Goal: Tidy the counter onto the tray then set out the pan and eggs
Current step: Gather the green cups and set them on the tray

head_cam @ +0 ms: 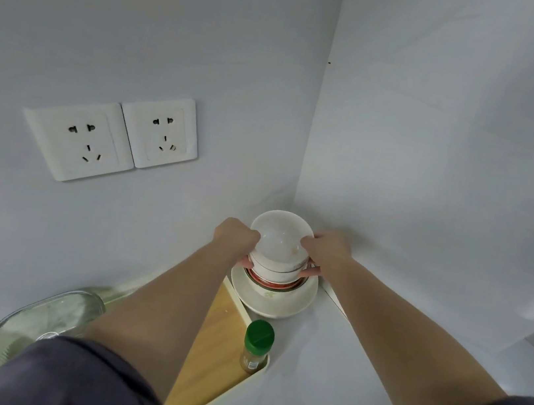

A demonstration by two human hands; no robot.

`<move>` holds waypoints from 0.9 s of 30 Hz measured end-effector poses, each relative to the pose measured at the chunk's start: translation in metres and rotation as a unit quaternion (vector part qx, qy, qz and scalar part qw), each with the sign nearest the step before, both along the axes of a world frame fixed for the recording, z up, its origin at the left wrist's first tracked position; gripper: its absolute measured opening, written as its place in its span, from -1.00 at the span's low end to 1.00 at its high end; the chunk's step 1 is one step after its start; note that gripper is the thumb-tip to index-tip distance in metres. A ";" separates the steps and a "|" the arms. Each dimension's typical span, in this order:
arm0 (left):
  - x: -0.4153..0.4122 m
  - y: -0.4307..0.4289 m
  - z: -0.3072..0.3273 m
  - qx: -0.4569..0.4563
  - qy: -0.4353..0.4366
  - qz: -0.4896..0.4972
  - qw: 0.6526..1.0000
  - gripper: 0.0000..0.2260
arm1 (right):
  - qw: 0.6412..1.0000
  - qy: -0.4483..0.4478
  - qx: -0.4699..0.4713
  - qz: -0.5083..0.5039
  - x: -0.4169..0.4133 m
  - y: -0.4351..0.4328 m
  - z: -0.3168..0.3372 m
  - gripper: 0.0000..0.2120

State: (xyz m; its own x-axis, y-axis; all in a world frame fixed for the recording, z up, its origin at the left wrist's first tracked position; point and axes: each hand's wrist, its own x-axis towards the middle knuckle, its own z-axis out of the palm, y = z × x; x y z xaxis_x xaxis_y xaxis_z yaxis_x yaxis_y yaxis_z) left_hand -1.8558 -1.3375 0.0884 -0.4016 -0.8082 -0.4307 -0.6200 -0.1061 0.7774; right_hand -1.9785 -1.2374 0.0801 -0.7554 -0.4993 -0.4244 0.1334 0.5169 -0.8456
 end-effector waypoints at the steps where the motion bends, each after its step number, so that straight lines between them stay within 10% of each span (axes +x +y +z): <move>1: -0.001 -0.001 -0.002 -0.007 -0.008 0.001 1.000 -0.89 | 1.000 0.006 0.007 0.005 -0.002 0.000 -0.002 -0.84; 19: -0.003 -0.005 -0.027 -0.022 0.015 -0.002 1.000 -0.70 | 0.999 0.041 0.000 -0.001 -0.006 -0.002 -0.024 -0.84; 27: 0.040 0.039 -0.003 -0.179 0.054 -0.020 0.982 -0.48 | 0.963 0.267 -0.041 0.009 0.046 0.024 -0.010 -0.58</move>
State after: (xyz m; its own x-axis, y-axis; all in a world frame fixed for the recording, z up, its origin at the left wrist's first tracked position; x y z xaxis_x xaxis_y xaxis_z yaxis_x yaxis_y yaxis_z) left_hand -1.8159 -1.2983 0.0857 -0.4635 -0.8830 -0.0738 -0.5293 0.2092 0.8222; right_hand -1.9328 -1.2136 0.0703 -0.8457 -0.5299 0.0626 -0.3397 0.4442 -0.8290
